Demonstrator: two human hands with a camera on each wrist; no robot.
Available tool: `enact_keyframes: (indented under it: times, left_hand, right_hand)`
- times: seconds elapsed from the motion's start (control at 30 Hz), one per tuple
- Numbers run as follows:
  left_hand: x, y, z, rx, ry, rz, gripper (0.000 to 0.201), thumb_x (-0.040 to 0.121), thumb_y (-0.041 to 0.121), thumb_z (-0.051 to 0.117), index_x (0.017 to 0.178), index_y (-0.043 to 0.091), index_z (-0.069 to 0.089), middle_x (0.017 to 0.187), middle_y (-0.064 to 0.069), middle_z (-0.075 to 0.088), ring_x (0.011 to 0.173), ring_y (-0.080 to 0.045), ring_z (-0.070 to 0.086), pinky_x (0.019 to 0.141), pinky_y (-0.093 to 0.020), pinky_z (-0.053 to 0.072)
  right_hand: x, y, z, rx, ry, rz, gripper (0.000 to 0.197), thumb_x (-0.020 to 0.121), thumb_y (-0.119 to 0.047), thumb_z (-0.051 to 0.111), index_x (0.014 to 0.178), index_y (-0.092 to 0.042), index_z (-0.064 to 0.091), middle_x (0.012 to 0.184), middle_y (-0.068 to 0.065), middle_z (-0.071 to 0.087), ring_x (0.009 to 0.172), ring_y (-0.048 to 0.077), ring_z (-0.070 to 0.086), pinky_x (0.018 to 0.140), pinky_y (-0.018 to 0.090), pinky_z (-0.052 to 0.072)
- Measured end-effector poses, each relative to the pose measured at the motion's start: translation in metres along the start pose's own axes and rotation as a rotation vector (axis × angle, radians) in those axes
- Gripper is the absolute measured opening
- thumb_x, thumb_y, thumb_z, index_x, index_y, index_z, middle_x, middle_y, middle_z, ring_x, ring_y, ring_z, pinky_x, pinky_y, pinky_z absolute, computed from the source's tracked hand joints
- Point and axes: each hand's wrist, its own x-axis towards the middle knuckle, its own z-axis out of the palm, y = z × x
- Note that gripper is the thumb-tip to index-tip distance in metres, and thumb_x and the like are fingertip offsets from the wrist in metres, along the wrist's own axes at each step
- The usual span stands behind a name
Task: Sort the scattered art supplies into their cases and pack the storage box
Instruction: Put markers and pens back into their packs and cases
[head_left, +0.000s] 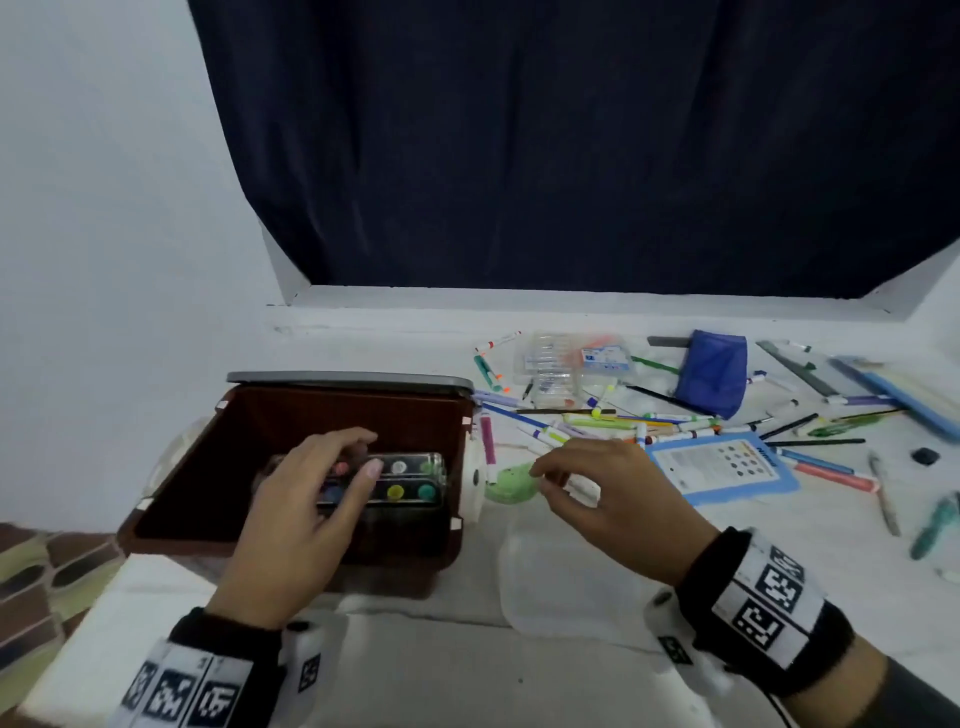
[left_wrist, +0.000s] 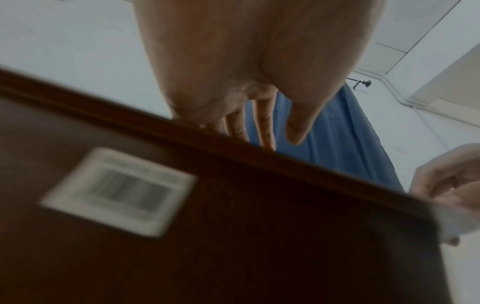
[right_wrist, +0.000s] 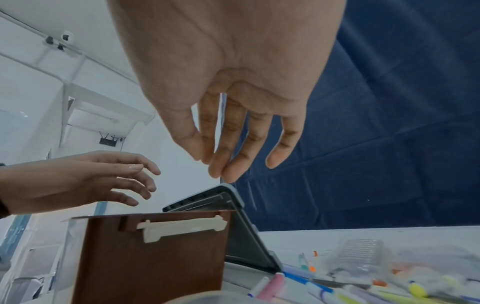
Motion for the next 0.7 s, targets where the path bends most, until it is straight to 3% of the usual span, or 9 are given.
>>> enact_keyframes:
  times: [0.13, 0.3, 0.43, 0.57, 0.7]
  left_hand:
    - [-0.003, 0.058, 0.045, -0.076, 0.074, 0.018, 0.019, 0.096, 0.026, 0.064, 0.115, 0.027, 0.064, 0.096, 0.009, 0.063, 0.094, -0.011, 0.063, 0.082, -0.018, 0.046]
    - [-0.002, 0.113, 0.102, -0.180, 0.087, 0.022, 0.021, 0.092, 0.032, 0.061, 0.112, 0.029, 0.064, 0.092, 0.004, 0.063, 0.085, -0.018, 0.063, 0.078, -0.019, 0.046]
    - [0.011, 0.133, 0.143, -0.224, -0.009, -0.017, 0.025, 0.090, 0.045, 0.062, 0.113, 0.035, 0.062, 0.093, 0.004, 0.063, 0.082, -0.019, 0.063, 0.074, -0.021, 0.049]
    - [0.040, 0.131, 0.175, -0.182, -0.174, -0.113, 0.025, 0.093, 0.038, 0.065, 0.116, 0.039, 0.057, 0.095, 0.007, 0.061, 0.081, -0.013, 0.063, 0.074, -0.028, 0.051]
    - [0.095, 0.131, 0.196, -0.066, -0.210, -0.166, 0.025, 0.094, 0.044, 0.061, 0.116, 0.036, 0.053, 0.099, 0.003, 0.060, 0.084, -0.009, 0.063, 0.074, -0.028, 0.052]
  right_hand:
    - [-0.036, 0.040, -0.035, 0.002, 0.002, 0.023, 0.008, 0.091, -0.026, 0.064, 0.096, -0.028, 0.070, 0.082, -0.017, 0.066, 0.078, 0.001, 0.060, 0.074, 0.029, 0.051]
    - [-0.073, 0.089, -0.064, 0.006, -0.065, 0.108, 0.013, 0.092, -0.028, 0.063, 0.103, -0.032, 0.068, 0.082, -0.019, 0.062, 0.081, 0.004, 0.060, 0.076, 0.025, 0.050]
    - [-0.083, 0.124, -0.079, -0.007, -0.163, 0.185, 0.017, 0.092, -0.031, 0.064, 0.108, -0.035, 0.065, 0.088, -0.019, 0.062, 0.084, 0.004, 0.060, 0.080, 0.025, 0.050]
    - [-0.085, 0.165, -0.080, -0.074, -0.227, 0.287, 0.020, 0.092, -0.032, 0.063, 0.112, -0.036, 0.062, 0.093, -0.017, 0.061, 0.086, 0.004, 0.059, 0.084, 0.028, 0.050]
    - [-0.076, 0.196, -0.087, -0.151, -0.318, 0.424, 0.032, 0.093, -0.038, 0.061, 0.125, -0.035, 0.057, 0.110, -0.013, 0.061, 0.095, 0.003, 0.054, 0.083, 0.017, 0.045]
